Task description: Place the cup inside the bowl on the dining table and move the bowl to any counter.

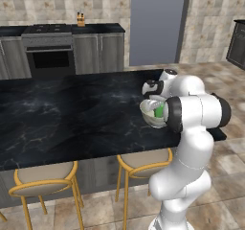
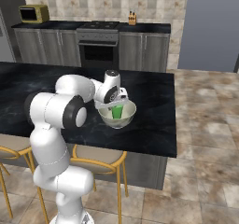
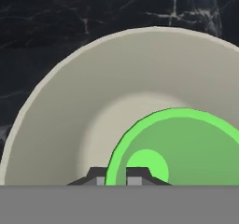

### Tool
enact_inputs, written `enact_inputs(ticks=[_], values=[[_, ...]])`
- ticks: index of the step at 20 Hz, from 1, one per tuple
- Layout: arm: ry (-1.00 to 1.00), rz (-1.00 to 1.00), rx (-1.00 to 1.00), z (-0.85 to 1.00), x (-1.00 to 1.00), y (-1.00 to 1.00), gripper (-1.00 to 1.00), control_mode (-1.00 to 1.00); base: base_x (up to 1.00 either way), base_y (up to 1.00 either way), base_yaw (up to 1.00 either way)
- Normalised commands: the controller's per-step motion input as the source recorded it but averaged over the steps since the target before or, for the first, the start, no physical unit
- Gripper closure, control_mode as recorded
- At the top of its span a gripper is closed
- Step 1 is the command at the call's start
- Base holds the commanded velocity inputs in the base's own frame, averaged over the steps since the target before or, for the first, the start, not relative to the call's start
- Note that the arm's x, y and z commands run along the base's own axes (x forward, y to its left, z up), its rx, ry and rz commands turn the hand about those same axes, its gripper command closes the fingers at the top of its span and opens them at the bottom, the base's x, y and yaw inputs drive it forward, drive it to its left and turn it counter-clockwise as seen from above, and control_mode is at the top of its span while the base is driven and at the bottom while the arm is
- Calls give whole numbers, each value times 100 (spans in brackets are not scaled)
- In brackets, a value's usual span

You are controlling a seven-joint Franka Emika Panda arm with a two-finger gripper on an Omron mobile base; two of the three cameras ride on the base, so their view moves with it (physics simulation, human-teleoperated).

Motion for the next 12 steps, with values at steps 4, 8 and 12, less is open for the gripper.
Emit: enact_inputs(ticks=[4,8,12], values=[[0,4,0,-11,0,0,100,-100,0,0,0],[0,4,0,-7,0,0,100,-100,0,0,0],[0,4,0,-14,0,0,100,-100,0,0,0]])
